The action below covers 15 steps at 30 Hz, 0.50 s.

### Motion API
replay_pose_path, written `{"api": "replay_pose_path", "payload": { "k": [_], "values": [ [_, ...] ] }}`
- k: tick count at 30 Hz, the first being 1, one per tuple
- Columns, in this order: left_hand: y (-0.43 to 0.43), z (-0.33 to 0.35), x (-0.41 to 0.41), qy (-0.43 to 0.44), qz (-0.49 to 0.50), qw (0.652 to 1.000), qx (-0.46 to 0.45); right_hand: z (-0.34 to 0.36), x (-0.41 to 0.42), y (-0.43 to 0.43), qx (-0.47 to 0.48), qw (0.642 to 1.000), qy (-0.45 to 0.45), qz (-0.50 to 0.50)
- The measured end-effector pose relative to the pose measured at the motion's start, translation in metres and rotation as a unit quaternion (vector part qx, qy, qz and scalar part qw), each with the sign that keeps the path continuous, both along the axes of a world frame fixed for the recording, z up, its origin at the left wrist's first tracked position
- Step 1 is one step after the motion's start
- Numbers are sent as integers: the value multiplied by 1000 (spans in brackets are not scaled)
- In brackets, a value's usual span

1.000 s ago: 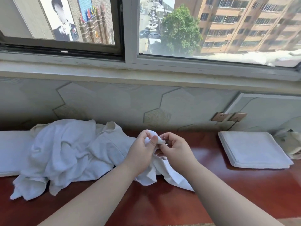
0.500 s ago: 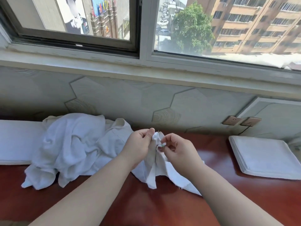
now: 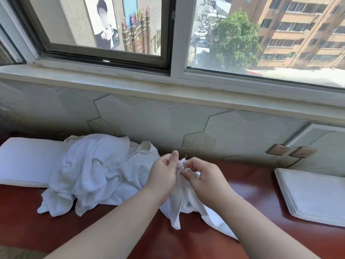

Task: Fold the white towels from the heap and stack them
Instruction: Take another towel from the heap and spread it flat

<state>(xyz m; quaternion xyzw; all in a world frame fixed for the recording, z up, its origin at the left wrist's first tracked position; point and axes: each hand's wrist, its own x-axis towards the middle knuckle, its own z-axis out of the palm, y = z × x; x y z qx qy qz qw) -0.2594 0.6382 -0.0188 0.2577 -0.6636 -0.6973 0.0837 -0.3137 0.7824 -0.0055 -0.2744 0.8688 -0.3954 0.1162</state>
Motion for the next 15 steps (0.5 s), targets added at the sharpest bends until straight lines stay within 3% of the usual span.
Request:
{"api": "replay_pose_path", "payload": {
  "k": [3,6,10,15],
  "values": [
    [-3,2,6,0,-47,992,-115,2,-4,1,-5,1000,-2,-18],
    [-7,5,5,-16,-56,984,-168,4,-10,6,6,1000,22,8],
    [-18,14,0,-22,-83,985,-147,7,-19,11,17,998,57,-3],
    [-21,26,-3,11,-107,991,-75,21,-20,17,-57,995,79,-19]
  ]
}}
